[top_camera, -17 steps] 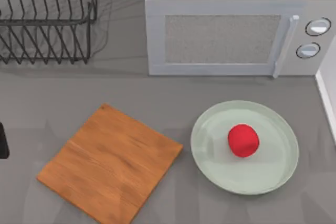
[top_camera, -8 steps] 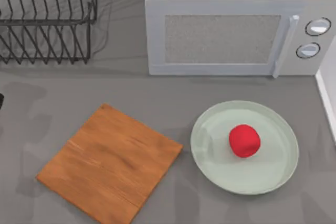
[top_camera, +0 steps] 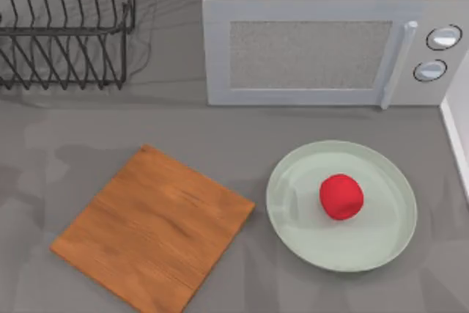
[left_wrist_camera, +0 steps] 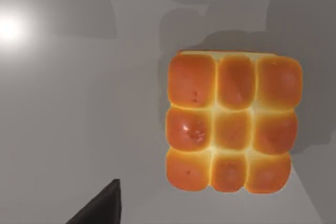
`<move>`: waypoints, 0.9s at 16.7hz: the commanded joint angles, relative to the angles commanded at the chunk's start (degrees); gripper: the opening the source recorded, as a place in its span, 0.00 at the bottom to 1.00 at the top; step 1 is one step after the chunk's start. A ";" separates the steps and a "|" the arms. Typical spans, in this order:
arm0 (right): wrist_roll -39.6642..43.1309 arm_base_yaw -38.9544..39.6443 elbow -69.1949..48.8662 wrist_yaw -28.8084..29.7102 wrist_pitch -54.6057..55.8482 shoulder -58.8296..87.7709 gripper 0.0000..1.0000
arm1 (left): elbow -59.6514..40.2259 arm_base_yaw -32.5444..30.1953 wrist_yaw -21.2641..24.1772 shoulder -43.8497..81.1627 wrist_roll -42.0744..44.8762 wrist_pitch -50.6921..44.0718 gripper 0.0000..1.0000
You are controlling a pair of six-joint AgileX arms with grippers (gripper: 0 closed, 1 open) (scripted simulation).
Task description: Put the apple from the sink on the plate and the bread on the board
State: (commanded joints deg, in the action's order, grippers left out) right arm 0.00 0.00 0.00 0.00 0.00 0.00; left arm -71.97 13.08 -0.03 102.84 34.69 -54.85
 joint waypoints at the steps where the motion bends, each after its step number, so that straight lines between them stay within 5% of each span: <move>1: 0.00 0.00 0.00 0.00 0.00 0.00 1.00 | -1.82 0.33 -0.01 2.31 0.82 -1.20 1.00; 10: 0.00 0.00 0.00 0.00 0.00 0.00 1.00 | -4.54 0.58 -0.03 5.90 2.08 -2.82 1.00; 15: 0.00 0.00 0.00 0.00 0.00 0.00 1.00 | 0.13 0.82 0.00 9.79 2.21 6.11 1.00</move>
State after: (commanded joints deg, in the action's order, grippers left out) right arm 0.00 0.00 0.00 0.00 0.00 0.00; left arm -71.84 13.90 -0.03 112.63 36.90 -48.74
